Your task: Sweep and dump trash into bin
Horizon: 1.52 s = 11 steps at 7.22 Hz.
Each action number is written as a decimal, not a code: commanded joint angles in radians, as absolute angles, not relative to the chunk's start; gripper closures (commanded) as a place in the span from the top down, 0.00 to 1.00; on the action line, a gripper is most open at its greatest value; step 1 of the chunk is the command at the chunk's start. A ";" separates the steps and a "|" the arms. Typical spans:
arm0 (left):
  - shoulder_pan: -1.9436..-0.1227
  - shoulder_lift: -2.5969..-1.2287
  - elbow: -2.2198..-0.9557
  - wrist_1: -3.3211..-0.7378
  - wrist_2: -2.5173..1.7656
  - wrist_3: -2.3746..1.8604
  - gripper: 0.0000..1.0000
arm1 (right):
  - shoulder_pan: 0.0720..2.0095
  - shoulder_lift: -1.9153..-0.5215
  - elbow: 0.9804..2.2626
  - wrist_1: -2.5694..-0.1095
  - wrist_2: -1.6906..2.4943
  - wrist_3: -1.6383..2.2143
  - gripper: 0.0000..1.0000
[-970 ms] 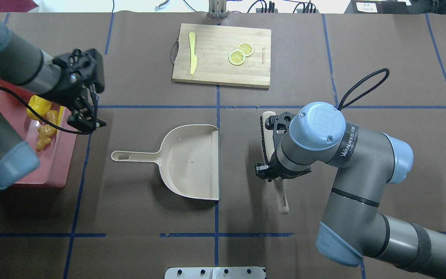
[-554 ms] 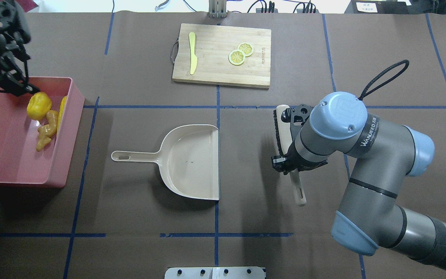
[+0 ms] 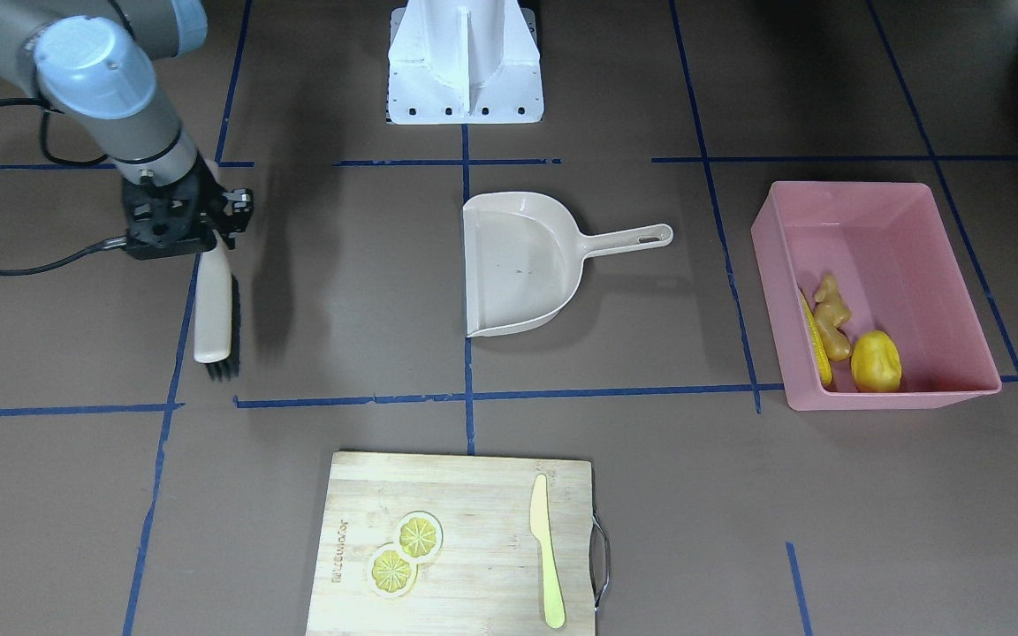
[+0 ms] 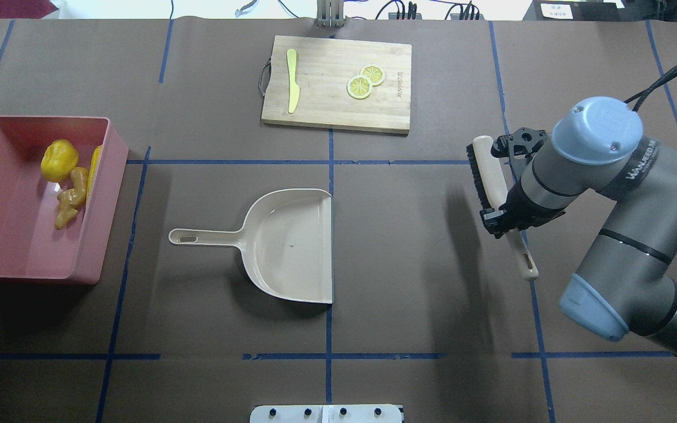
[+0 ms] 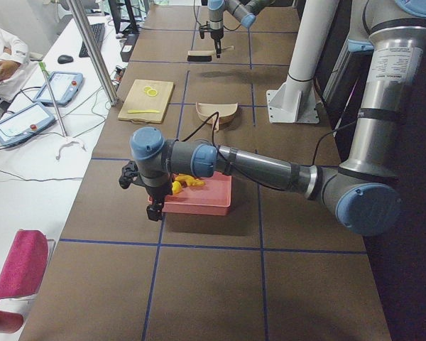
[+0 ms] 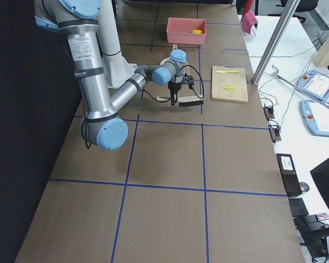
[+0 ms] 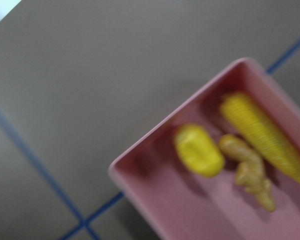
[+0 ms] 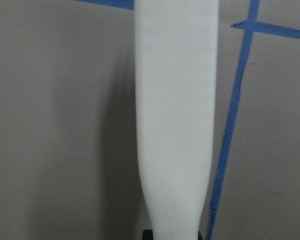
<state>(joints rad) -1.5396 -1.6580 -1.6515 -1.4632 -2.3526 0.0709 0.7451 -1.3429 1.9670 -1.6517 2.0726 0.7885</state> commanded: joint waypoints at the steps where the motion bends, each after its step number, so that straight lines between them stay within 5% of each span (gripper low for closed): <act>1: -1.584 -1.553 -1.652 -1.477 -2.362 0.069 1.00 | 0.880 -1.446 1.968 -1.652 2.155 0.586 0.00; 6: -1.588 -1.468 -1.684 -1.482 -2.263 0.057 1.00 | 1.057 -1.782 1.954 -1.487 2.238 0.392 0.00; 11: -1.588 -1.466 -1.686 -1.476 -2.266 0.057 1.00 | 1.034 -1.832 1.769 -1.142 2.238 0.658 0.03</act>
